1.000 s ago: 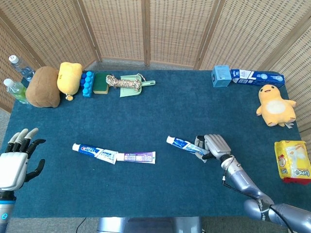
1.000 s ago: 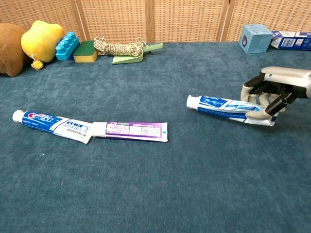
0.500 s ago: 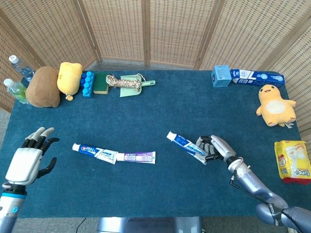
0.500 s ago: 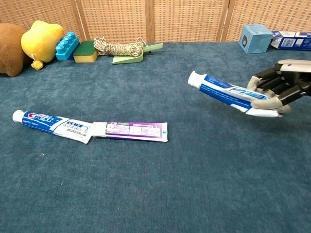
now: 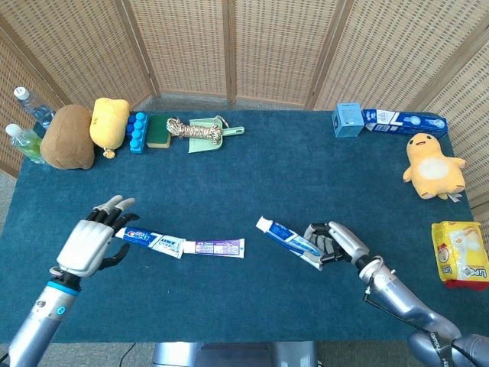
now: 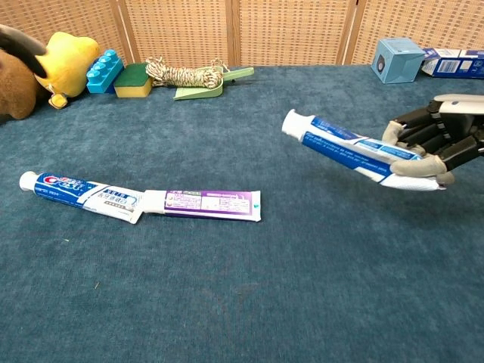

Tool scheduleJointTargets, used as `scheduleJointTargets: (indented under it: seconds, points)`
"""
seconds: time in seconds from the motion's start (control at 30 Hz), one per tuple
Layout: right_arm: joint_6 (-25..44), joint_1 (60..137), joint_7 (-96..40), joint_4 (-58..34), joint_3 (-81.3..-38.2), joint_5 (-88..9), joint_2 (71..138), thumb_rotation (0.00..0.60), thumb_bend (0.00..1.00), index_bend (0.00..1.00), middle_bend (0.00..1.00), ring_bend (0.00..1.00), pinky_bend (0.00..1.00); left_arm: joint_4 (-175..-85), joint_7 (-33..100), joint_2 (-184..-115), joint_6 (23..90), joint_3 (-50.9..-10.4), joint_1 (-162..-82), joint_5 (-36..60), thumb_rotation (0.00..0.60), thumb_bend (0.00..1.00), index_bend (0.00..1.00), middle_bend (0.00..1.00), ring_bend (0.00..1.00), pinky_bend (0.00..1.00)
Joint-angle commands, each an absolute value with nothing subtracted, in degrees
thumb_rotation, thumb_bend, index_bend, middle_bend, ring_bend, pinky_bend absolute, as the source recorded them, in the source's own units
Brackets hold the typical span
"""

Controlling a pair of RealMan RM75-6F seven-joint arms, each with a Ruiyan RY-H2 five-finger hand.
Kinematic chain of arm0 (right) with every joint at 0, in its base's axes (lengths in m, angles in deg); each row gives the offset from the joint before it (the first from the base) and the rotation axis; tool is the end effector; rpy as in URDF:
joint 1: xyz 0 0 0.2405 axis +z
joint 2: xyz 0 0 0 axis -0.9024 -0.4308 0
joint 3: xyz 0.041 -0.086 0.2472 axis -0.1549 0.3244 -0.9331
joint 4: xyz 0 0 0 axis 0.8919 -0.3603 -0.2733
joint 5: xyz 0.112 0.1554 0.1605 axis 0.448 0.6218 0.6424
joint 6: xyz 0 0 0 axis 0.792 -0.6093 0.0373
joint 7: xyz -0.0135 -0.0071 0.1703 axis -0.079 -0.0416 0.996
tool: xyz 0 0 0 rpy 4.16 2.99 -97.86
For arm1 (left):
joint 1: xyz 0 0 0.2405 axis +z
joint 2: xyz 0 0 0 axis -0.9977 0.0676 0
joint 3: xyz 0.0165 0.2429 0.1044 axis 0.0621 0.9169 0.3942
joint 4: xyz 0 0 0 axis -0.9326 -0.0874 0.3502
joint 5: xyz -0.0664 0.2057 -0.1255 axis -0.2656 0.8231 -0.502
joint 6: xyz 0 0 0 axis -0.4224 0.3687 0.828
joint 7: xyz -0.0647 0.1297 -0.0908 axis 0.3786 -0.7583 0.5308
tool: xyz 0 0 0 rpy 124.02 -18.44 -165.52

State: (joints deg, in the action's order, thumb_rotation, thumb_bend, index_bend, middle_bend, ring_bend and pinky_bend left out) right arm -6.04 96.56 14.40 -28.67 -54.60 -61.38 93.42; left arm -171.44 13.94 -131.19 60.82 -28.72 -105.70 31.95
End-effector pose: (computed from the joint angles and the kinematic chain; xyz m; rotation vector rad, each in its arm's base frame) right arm -0.2237 -0.3287 -0.0111 1.6085 -1.8604 1.2053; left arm -0.1843 0.2659 0.0601 -1.7381 -0.9184 -0.9806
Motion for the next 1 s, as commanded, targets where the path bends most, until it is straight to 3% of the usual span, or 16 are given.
scheduleJointTargets:
  seconds: [0.03,1.0]
  points:
    - [-5.9,96.86,13.18,-30.21,-54.39,-61.2,93.25,0.6,0.53,0.92,0.75,0.7,0.76,-171.45,15.03,-132.7,56.9,-29.78,-108.81,29.55,0.6,0.36,0.26,0.13,0.08,0.17]
    - [-6.4,99.21,5.78,-37.35,-54.65,-58.36,95.52,0.6,0.53,0.92,0.75,0.7,0.76,-167.25,16.88,-143.99,45.2,-33.55,-122.95,18.75,0.6,0.36,0.26,0.08,0.04,0.16]
